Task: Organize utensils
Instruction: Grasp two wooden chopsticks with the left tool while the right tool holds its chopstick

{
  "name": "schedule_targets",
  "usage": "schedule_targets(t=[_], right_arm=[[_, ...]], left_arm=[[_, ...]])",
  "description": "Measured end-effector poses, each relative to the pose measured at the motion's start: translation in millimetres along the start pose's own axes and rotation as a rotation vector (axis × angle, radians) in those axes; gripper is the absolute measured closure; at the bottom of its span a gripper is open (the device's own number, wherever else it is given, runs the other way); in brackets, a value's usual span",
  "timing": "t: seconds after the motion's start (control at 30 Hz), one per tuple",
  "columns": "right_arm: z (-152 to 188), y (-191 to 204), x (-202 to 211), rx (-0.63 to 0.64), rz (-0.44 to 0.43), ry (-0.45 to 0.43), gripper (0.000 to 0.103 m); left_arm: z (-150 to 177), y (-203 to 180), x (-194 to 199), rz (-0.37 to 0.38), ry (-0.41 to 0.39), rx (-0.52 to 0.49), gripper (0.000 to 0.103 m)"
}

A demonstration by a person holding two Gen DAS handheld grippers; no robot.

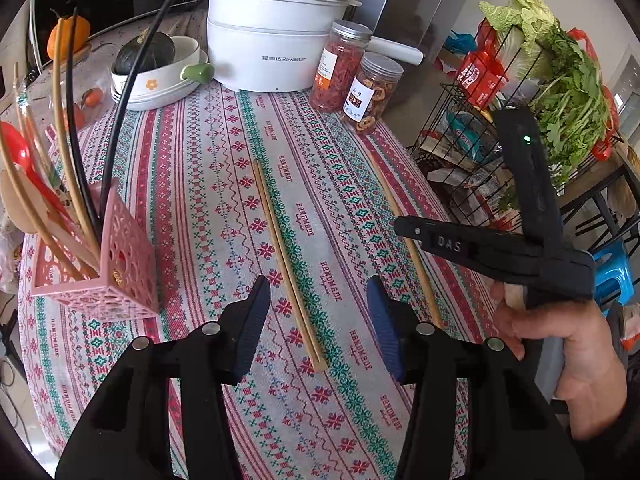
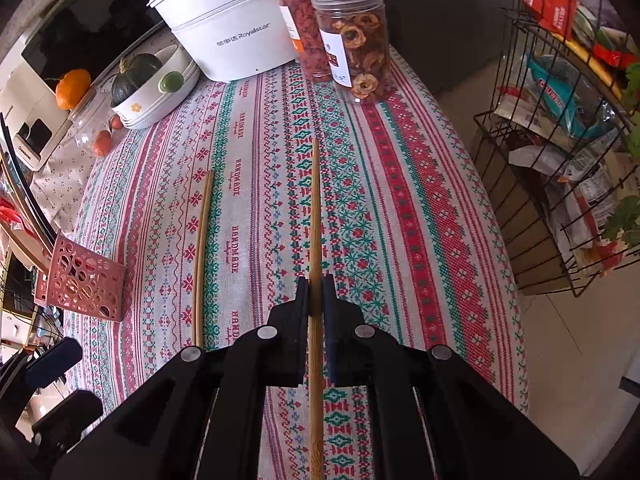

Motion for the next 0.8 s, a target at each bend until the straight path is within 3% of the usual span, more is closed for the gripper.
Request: schedule_targets(t=[0.17, 0.53, 0.7, 0.8], right_arm=[[2.4, -18.5, 5.1, -0.026, -0.025, -0.004, 0.096], [12.7, -31.9, 14.5, -0.008, -0.047, 0.0, 0.096], [13.5, -27.6, 15.4, 0.006, -0.047, -0.002, 0.096], [14.5, -25.3, 15.8, 0.01, -0.046, -0.002, 0.096]], left_arm=[[-24.3, 7.3, -53.9, -0.128, 0.032, -0.007, 0.078], [-46.6, 39.1, -118.1, -0.257, 0.109, 0.075, 0.081], [-49.8, 43.0, -121.5, -0.243, 0.111, 0.096, 0.085], [-51.5, 45.9, -121.8, -0.175, 0.121, 0.114, 0.094]])
Point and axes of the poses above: each gripper's, at about its wrist camera, not at the fingertips, and x roughly against the way its jaws point, y to its left, z to its underside, the point moved 7 cm from there along -x, roughly the way its jaws point
